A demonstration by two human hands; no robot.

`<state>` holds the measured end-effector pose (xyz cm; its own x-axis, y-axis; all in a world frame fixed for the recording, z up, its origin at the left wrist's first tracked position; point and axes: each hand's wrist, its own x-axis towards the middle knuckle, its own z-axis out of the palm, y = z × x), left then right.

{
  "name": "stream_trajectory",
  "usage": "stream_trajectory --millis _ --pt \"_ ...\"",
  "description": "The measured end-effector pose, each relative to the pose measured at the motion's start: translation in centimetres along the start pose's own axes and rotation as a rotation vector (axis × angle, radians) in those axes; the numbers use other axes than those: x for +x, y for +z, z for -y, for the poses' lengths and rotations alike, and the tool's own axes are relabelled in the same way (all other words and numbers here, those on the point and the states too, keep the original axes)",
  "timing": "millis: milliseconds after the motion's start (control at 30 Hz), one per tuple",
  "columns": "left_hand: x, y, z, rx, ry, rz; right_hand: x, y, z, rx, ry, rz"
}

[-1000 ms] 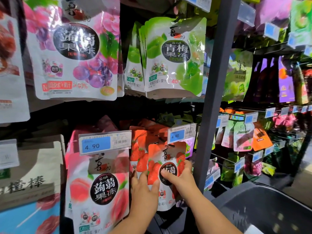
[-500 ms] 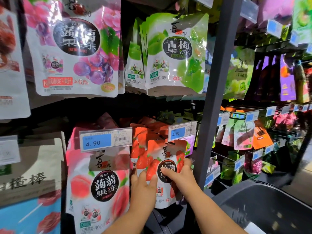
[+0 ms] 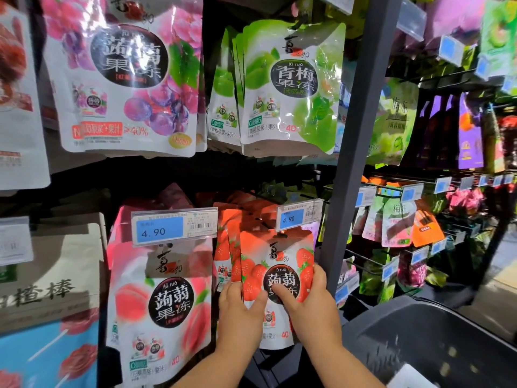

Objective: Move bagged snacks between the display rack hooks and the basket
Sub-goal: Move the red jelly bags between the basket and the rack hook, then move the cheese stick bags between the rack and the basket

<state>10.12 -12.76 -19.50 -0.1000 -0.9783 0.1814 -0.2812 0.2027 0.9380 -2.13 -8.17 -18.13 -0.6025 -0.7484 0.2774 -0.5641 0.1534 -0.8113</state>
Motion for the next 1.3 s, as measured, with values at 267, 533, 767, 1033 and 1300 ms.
stream_trajectory --millis 267,533,767,1033,1300 --pt "0.0 0.8 0.0 0.011 -0.007 -0.044 -1.2 0.2 -0.1 -0.005 -0.069 -0.033" --pt "-0.8 0.4 -1.1 -0.024 0.009 -0.076 -1.9 -0.7 -0.3 -0.346 -0.201 -0.080" --pt "-1.8 0.3 -0.9 0.045 0.105 -0.138 -2.2 -1.9 -0.5 -0.309 -0.142 -0.022" --pt "-6.2 1.7 -2.5 0.183 0.262 -0.203 -4.1 -11.0 -3.7 -0.400 -0.011 0.203" --pt "-12.2 10.0 -5.0 0.257 0.559 0.642 -9.2 -26.8 -14.5 -0.795 0.321 0.516"
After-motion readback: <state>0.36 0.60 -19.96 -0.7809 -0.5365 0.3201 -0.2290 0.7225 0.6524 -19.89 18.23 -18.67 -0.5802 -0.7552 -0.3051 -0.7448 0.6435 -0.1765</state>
